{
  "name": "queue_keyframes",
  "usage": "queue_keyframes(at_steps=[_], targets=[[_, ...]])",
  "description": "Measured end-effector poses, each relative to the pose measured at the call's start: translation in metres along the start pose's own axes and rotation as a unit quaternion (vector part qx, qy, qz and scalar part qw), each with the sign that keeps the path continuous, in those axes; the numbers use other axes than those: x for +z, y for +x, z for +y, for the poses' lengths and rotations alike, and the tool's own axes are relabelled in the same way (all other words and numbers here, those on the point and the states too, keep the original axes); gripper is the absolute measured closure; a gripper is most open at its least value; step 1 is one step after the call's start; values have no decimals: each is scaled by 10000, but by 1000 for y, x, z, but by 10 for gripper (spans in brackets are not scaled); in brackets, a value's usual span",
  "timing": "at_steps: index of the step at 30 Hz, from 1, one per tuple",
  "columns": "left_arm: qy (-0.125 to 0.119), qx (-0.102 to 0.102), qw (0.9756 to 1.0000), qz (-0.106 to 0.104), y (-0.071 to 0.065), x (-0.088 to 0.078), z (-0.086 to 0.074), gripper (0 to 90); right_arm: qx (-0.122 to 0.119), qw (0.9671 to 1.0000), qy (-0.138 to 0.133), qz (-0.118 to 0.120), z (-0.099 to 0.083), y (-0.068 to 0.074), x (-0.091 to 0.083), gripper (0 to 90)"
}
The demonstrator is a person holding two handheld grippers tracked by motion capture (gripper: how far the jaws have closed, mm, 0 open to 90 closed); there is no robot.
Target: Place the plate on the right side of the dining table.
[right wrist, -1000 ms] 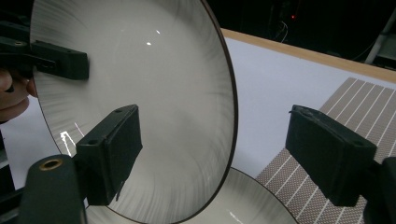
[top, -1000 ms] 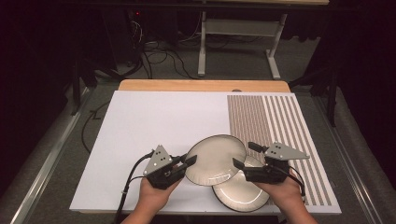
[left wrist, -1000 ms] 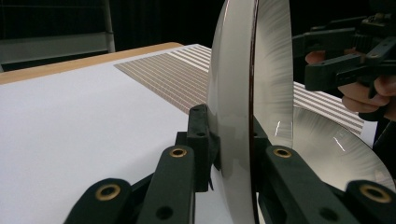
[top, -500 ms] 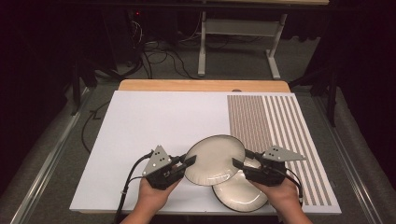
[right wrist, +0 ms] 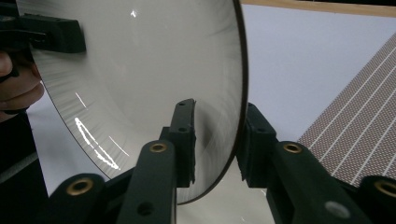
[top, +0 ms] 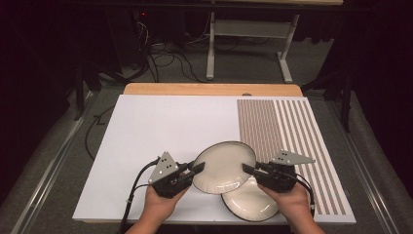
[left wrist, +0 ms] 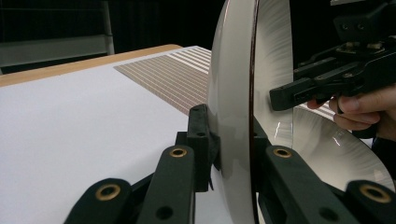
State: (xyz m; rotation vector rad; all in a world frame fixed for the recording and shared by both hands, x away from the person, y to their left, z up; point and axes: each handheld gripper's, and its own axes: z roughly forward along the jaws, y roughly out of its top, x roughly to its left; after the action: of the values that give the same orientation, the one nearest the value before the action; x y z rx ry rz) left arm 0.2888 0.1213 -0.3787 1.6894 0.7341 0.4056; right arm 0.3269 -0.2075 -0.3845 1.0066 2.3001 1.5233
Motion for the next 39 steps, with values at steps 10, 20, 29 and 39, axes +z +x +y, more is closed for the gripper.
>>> queue_keyframes(at_steps=[10,20,29,39], targets=[[10,-171,9998,-27,1,0,1,802,143,9999,-15,35,0,-2,-2,826],[0,-191,9998,-109,-1,12,20,809,14,9996,-262,-128,11,-4,-22,850],[69,-173,9993,-313,2,53,49,799,78,9971,-568,-510,22,-28,-47,857],[173,-87,9987,-464,2,103,71,793,243,9934,-698,-877,28,-60,-69,859]])
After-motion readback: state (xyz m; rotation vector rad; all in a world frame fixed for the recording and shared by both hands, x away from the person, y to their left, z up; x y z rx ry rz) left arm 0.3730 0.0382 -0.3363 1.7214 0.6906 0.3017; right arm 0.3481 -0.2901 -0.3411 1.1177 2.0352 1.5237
